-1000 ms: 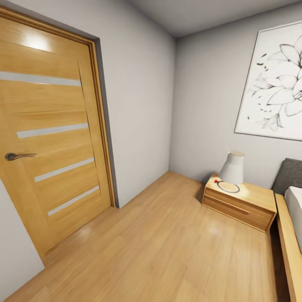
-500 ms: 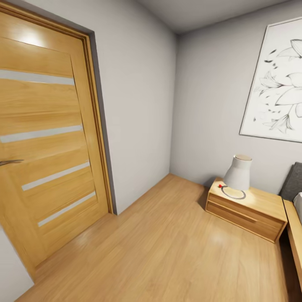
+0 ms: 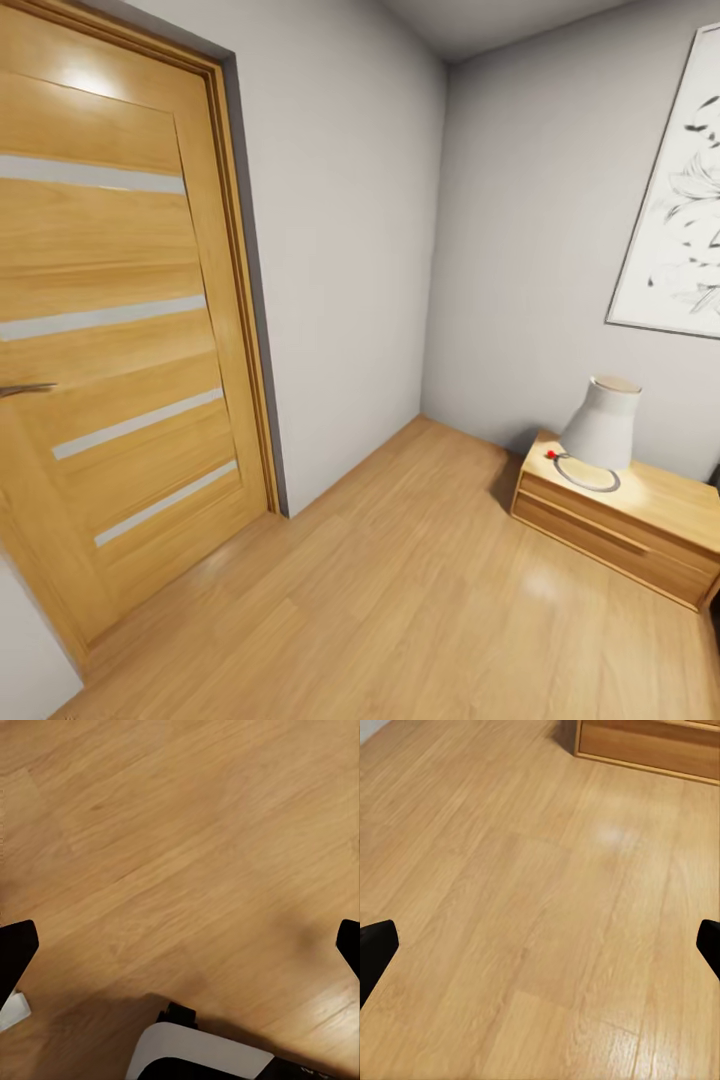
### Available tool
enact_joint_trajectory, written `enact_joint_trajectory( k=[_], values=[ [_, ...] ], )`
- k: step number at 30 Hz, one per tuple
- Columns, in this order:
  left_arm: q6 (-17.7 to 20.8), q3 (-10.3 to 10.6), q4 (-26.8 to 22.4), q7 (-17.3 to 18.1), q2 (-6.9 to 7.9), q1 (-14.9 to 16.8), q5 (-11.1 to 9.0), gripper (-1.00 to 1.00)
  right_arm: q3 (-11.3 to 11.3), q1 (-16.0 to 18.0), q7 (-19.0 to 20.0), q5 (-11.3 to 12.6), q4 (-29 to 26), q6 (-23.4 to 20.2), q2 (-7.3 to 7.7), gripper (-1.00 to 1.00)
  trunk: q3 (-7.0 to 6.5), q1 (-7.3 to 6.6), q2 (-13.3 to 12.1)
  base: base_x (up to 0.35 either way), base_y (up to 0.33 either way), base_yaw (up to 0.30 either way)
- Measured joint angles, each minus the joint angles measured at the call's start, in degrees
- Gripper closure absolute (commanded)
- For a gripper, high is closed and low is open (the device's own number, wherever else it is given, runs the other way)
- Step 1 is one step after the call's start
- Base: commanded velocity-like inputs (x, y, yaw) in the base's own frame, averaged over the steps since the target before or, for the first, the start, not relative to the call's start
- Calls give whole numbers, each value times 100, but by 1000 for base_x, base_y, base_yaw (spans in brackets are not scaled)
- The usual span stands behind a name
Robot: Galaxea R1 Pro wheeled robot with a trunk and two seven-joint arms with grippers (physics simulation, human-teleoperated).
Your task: In the bedroom, organize the workspace by keeping the computer under the desk, ensuring the monitor is on the desk, placing the keyboard on the desk next to the monitor, placing the mouse on the desk next to the keyboard, moving the folder from the swivel chair onto the desk next to the mouse, stacking the notebook on top of the folder with the pen on top of the notebook, and positioning the swivel chair next to the desk.
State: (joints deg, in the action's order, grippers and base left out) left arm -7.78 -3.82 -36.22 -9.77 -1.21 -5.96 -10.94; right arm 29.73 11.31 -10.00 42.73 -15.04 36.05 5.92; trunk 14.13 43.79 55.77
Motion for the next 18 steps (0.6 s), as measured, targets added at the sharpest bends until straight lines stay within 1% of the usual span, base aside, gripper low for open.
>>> enact_joint_trajectory(
  k=[6, 8, 12, 18],
  values=[
    [0, 0, 0, 0, 0, -1, 0, -100, 1, 0, -4, -4, 4, 0, -6, -100, 47, 0, 0, 11, -1, 151],
    [0, 0, 1, 0, 1, 0, 0, -100, 1, 0, -5, -5, 4, 0, -8, -100, 61, 1, 0, 2, -118, 167],
    [-1, 3, 2, 0, 6, 0, -1, -100, 1, 1, -6, -1, 5, 3, -8, -100, 91, 0, 0, 2, -204, 175],
    [-2, -1, 3, 0, 10, 0, -1, -100, 2, 1, -6, -4, 7, 3, -8, -100, 133, -1, 0, 76, -283, 190]
  ],
)
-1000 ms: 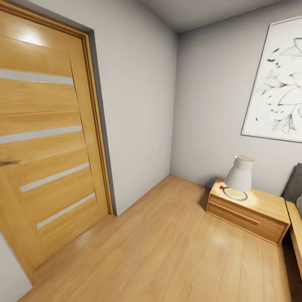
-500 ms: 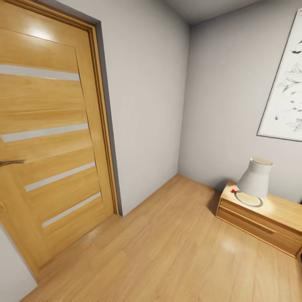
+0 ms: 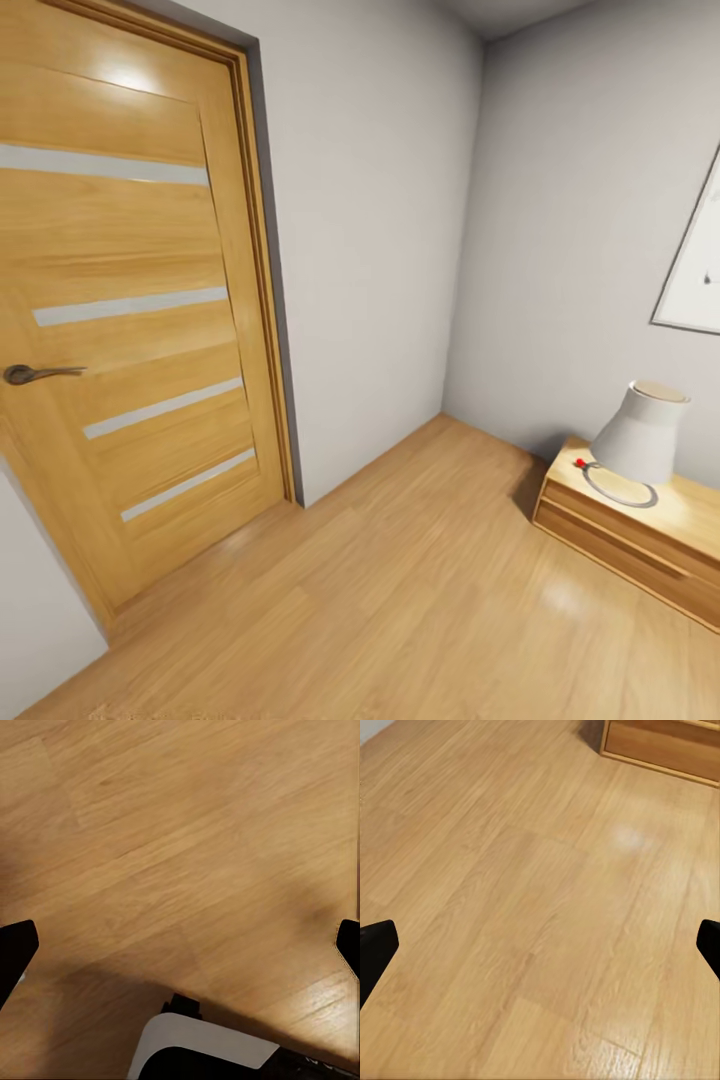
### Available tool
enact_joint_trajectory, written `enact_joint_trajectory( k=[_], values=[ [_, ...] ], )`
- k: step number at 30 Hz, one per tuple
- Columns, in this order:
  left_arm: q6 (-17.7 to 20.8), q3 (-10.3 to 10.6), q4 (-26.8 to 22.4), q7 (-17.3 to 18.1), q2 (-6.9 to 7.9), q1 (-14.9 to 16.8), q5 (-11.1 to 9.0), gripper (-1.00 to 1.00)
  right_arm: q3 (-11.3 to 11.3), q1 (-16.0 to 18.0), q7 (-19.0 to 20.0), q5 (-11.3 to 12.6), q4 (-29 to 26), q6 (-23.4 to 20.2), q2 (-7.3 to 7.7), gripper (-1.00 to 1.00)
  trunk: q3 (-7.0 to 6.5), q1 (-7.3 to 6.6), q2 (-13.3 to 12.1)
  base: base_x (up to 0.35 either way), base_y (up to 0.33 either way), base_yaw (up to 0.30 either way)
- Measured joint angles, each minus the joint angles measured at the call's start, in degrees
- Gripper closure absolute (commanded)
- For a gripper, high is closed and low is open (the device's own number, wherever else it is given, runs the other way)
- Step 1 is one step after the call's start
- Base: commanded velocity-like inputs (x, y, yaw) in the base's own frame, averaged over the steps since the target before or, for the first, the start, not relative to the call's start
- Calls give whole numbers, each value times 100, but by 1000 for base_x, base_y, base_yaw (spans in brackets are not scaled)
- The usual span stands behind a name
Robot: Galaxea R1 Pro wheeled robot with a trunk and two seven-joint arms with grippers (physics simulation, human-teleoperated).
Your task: In the bedroom, organize the workspace by keeping the computer under the desk, ensuring the monitor is on the desk, placing the keyboard on the desk next to the monitor, placing the mouse on the desk next to the keyboard, moving the folder from the swivel chair onto the desk next to the mouse, stacking the notebook on top of the folder with the pen on top of the notebook, and positioning the swivel chair next to the desk.
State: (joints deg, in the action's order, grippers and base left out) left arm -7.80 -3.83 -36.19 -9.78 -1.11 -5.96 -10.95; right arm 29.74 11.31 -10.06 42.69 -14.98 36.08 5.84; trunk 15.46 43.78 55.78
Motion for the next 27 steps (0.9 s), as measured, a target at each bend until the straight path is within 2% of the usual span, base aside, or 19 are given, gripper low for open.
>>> enact_joint_trajectory(
  k=[13, 27],
  values=[
    [-6, -5, -1, 0, 0, 0, 0, -100, 0, 0, 0, -1, 0, 18, 0, -100, 82, 0, 0, 136, -284, 206],
    [-7, -8, -3, -8, 8, 0, -8, -100, -1, 0, 0, -1, 2, 14, 0, -100, 166, 1, 0, 23, -42, 212]
  ],
)
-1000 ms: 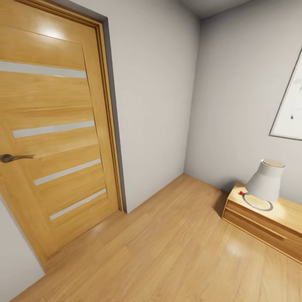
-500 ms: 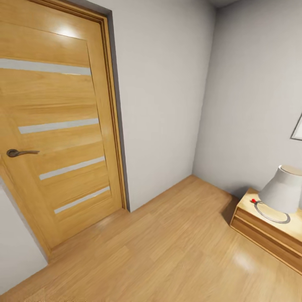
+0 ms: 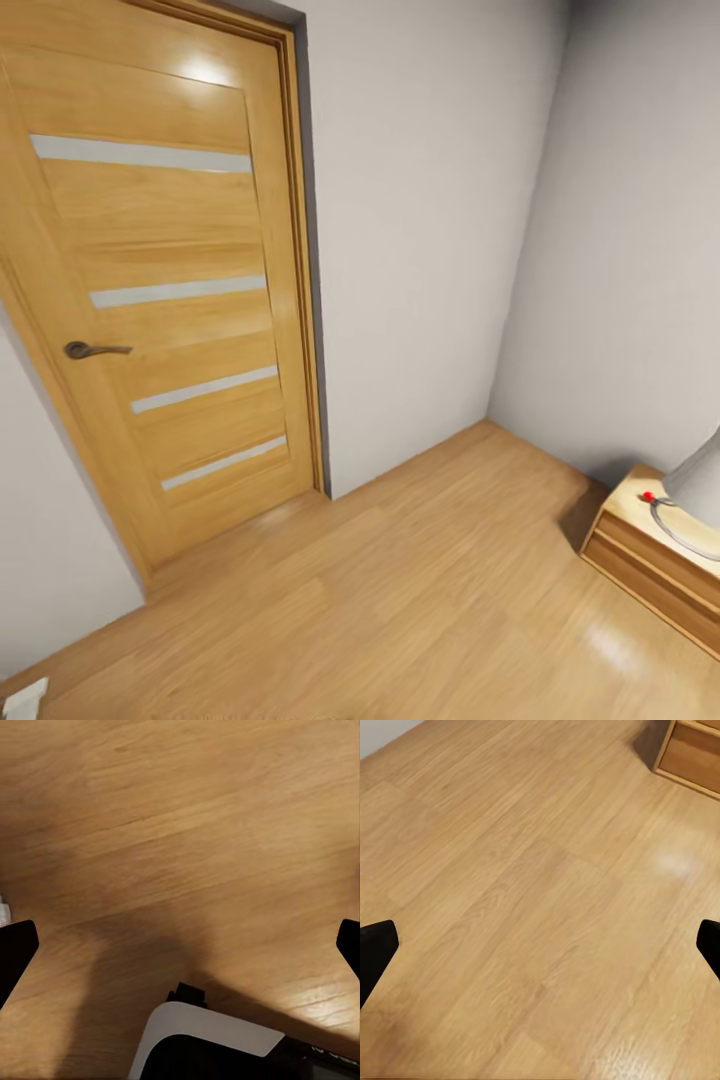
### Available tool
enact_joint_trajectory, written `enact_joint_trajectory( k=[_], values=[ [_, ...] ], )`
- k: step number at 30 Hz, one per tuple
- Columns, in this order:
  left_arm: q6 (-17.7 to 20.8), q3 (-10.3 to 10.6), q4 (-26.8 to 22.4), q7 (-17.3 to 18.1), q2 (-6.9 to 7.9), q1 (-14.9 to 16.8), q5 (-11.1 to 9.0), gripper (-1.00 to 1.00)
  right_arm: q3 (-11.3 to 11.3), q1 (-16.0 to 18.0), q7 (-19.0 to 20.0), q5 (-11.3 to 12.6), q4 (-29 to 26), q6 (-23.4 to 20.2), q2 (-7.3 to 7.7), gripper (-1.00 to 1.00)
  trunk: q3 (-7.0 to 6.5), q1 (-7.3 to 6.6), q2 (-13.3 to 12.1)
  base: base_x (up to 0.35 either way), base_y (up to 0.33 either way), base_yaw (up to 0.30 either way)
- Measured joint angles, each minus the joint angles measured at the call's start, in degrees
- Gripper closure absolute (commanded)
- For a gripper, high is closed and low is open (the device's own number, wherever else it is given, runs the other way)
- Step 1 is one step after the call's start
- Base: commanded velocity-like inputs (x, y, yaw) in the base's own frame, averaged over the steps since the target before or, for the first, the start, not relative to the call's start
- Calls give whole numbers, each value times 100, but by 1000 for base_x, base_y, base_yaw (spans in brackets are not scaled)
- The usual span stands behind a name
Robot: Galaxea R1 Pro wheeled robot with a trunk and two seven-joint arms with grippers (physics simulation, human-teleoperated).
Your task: In the bedroom, organize the workspace by keeping the computer under the desk, ensuring the monitor is on the desk, placing the keyboard on the desk next to the monitor, placing the mouse on the desk next to the keyboard, moving the folder from the swivel chair onto the desk next to the mouse, stacking the notebook on top of the folder with the pen on top of the notebook, and positioning the swivel chair next to the desk.
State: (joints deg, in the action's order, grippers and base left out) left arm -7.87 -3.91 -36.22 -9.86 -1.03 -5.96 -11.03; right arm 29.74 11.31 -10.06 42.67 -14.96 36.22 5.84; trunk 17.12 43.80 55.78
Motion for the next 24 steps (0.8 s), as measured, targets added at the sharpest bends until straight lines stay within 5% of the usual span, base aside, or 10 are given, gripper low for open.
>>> enact_joint_trajectory(
  k=[7, 24],
  values=[
    [0, -3, 0, 3, 1, -1, -1, -100, 0, 0, 0, 0, 0, 0, 0, -100, 40, -2, 1, 97, -1, 217],
    [-1, -1, 1, 8, -5, -2, -1, -100, 0, 0, 0, -1, -1, 7, 0, -100, 121, -3, 1, 308, -17, 231]
  ],
)
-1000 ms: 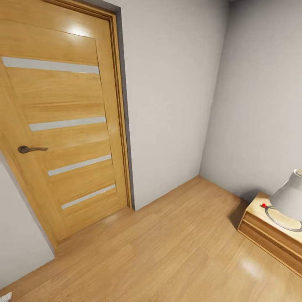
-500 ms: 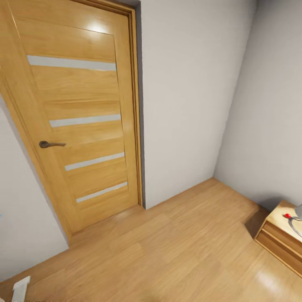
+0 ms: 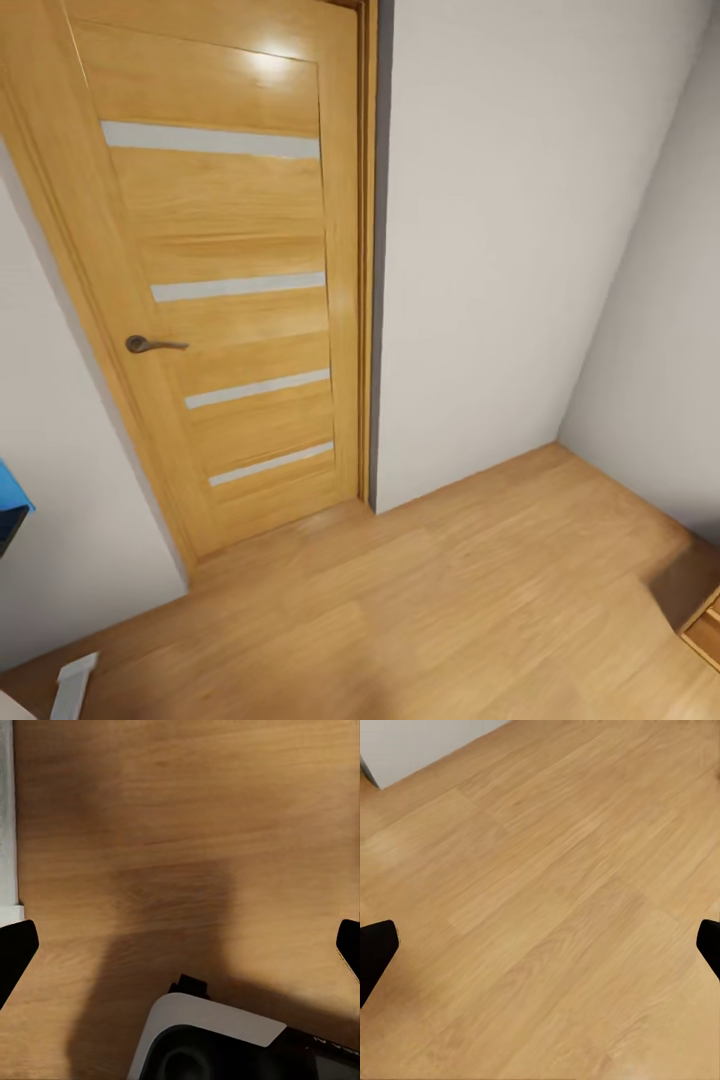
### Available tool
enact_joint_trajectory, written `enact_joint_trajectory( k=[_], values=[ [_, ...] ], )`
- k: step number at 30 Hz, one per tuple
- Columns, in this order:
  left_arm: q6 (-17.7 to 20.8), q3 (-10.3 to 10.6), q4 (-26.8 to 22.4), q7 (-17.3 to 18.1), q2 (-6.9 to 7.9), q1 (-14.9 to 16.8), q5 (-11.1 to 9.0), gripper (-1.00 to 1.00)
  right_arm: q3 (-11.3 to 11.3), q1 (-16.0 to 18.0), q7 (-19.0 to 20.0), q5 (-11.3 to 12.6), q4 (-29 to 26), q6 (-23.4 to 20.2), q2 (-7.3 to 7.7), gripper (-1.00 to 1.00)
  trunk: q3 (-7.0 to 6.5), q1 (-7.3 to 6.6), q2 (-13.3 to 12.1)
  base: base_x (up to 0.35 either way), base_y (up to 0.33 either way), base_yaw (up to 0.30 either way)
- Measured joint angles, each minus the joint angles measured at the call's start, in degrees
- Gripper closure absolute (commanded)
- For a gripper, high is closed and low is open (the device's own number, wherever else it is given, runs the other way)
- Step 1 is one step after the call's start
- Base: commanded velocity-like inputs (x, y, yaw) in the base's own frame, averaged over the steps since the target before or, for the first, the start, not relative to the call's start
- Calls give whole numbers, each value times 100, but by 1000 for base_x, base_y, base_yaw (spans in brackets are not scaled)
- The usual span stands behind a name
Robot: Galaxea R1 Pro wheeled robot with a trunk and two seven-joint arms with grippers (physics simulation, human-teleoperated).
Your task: In the bedroom, organize the workspace by keeping the computer under the desk, ensuring the monitor is on the desk, placing the keyboard on the desk next to the monitor, placing the mouse on the desk next to the keyboard, moving the folder from the swivel chair onto the desk next to the mouse, stacking the notebook on top of the folder with the pen on top of the notebook, and positioning the swivel chair next to the desk.
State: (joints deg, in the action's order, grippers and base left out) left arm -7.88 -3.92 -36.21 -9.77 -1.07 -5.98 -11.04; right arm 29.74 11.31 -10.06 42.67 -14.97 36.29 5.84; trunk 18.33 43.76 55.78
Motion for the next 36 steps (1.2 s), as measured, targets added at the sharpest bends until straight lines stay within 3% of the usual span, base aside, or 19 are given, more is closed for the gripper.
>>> enact_joint_trajectory(
  k=[11, 20, 29, 36],
  values=[
    [3, 3, 2, 0, 5, 1, 0, -100, 0, 0, 0, 0, -2, 3, 0, -100, 39, 1, 0, 276, -168, 249],
    [8, 4, 1, -9, 6, 2, -7, -100, 0, 0, -1, 1, -6, 5, 0, -100, 44, 3, 0, 24, -286, 277],
    [9, -7, -1, -16, 14, 1, -16, -100, 8, 0, 1, -2, 104, 392, -8, -100, 44, 4, 0, 2, -39, 281],
    [4, -14, -1, -19, 14, 2, -17, -100, 16, 0, -1, -5, 152, 436, -8, -100, 44, 3, 0, 0, -1, 282]
  ],
)
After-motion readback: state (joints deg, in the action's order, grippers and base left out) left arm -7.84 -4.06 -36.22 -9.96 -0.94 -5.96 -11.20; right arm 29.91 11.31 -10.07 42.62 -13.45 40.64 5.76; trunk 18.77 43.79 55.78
